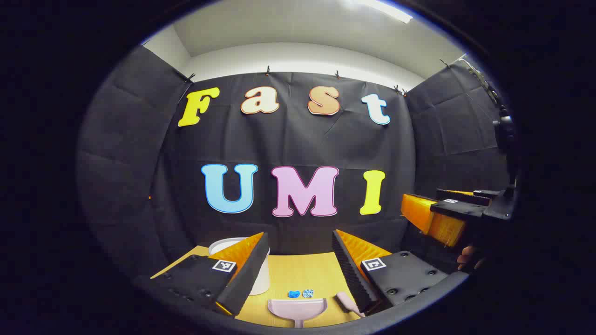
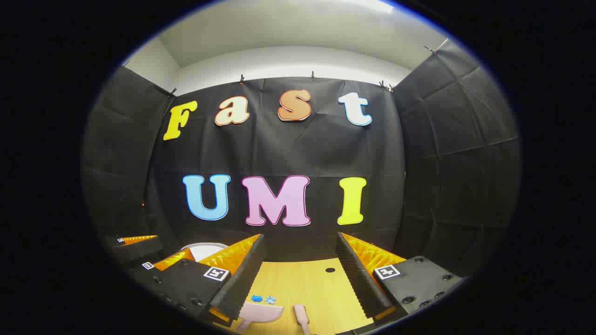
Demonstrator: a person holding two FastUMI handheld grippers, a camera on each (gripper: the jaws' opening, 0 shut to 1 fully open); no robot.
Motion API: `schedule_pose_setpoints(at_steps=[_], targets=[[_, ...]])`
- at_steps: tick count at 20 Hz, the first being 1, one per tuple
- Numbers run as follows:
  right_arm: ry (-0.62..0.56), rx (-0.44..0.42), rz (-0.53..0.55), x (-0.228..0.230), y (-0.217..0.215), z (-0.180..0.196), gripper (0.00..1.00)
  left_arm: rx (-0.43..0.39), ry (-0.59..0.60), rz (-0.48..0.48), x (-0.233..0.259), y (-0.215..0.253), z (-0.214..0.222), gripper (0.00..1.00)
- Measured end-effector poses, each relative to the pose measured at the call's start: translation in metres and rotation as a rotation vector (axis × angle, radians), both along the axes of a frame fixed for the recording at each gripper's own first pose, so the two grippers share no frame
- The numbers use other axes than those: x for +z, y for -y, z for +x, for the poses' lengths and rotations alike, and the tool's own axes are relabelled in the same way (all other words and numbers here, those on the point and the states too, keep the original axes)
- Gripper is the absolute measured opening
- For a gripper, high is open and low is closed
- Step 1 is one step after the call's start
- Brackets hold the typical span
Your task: Pick up the small broom and dustpan from the desktop, sweep the trash into the dustpan with the broom, and then empty the trash into the garbage bin.
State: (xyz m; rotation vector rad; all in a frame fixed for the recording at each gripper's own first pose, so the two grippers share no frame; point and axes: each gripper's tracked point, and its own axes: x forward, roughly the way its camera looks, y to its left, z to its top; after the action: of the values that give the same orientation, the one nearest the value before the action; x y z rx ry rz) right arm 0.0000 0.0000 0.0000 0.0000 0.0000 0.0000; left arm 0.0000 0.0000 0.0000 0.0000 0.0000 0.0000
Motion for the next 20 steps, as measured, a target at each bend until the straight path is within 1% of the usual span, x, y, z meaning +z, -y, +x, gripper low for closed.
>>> schedule_pose_setpoints(at_steps=[2, 5, 7, 8, 9, 12, 16, 20], targets=[[0.001, 0.0, -0.002, -0.001, 0.002, -0.001, 0.97, -0.016, 0.026, -0.035, 0.005, 0.006, -0.004, 0.81], [0.012, -0.007, 0.002, 0.001, 0.007, 0.0, 0.97, -0.003, 0.062, 0.002, 0.013, 0.004, -0.004, 0.8], [0.011, -0.008, 0.004, -0.001, 0.008, 0.001, 0.97, -0.007, 0.067, 0.009, 0.012, 0.011, -0.002, 0.8], [0.008, -0.008, 0.001, -0.001, 0.009, 0.002, 1.0, -0.011, 0.062, 0.011, 0.011, 0.013, -0.002, 0.8], [0.009, -0.01, -0.002, -0.002, 0.01, 0.003, 0.97, -0.019, 0.06, 0.012, 0.01, 0.015, -0.001, 0.8], [0.013, -0.007, -0.009, -0.003, 0.012, 0.005, 0.97, -0.025, 0.061, 0.003, 0.01, 0.018, 0.003, 0.8], [0.008, -0.002, -0.02, -0.006, 0.012, 0.007, 0.97, -0.024, 0.031, -0.009, 0.001, 0.017, 0.007, 0.8], [0.0, -0.001, -0.021, -0.01, 0.014, 0.011, 0.97, -0.024, -0.002, 0.0, -0.007, 0.019, 0.012, 0.8]])
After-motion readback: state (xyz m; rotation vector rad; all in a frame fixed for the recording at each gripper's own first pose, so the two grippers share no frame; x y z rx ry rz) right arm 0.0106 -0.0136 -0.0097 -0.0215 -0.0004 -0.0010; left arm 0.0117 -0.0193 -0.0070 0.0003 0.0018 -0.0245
